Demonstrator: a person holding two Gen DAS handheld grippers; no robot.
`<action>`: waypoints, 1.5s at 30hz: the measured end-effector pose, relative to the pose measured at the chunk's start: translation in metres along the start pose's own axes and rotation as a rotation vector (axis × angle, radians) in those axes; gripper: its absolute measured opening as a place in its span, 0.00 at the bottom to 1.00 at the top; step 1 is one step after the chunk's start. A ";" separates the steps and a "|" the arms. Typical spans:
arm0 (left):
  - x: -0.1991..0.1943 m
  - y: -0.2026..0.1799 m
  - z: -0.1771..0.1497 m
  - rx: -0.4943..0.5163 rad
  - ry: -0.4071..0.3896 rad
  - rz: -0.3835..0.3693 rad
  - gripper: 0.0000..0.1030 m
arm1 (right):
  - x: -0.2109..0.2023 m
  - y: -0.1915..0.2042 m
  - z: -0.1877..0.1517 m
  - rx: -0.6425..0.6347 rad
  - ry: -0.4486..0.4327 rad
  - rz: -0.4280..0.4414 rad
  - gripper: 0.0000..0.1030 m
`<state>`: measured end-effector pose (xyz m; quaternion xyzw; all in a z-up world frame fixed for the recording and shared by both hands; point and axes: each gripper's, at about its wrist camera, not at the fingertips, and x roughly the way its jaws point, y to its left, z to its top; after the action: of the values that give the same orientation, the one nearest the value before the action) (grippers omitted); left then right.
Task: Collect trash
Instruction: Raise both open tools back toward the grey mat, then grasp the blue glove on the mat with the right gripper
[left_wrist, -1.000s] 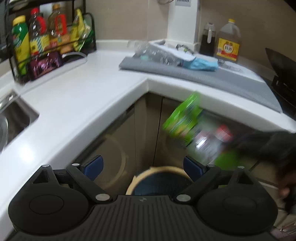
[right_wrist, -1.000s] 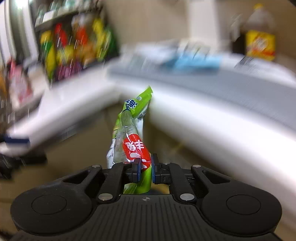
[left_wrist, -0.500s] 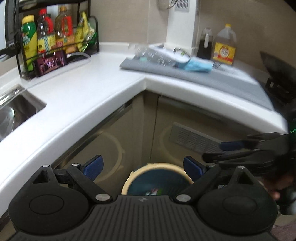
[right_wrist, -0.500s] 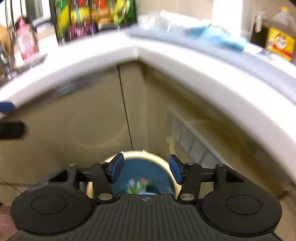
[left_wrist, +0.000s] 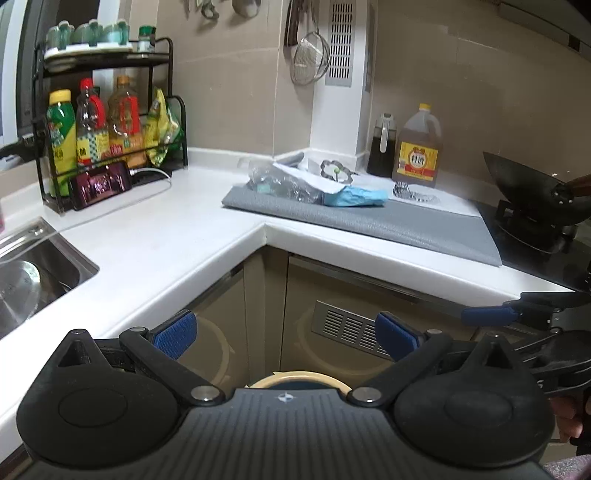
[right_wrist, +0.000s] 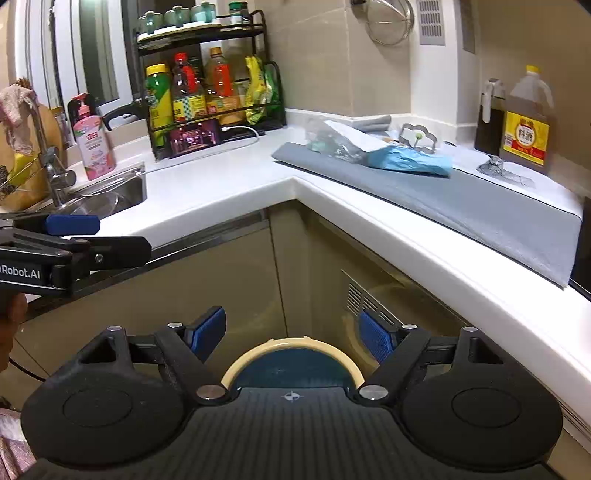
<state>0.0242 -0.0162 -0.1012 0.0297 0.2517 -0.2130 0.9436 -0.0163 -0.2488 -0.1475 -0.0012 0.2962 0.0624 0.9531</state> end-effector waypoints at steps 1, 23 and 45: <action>-0.002 -0.001 0.000 0.003 -0.006 0.006 1.00 | 0.001 0.004 -0.001 -0.006 0.000 0.005 0.79; -0.003 0.007 -0.006 0.009 0.014 0.021 1.00 | 0.015 0.011 0.006 -0.048 -0.007 -0.028 0.85; 0.026 0.037 -0.010 -0.037 0.112 0.094 1.00 | 0.164 -0.104 0.133 -0.037 -0.071 -0.303 0.90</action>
<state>0.0550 0.0085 -0.1245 0.0362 0.3061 -0.1618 0.9375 0.2048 -0.3278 -0.1341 -0.0611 0.2577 -0.0765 0.9613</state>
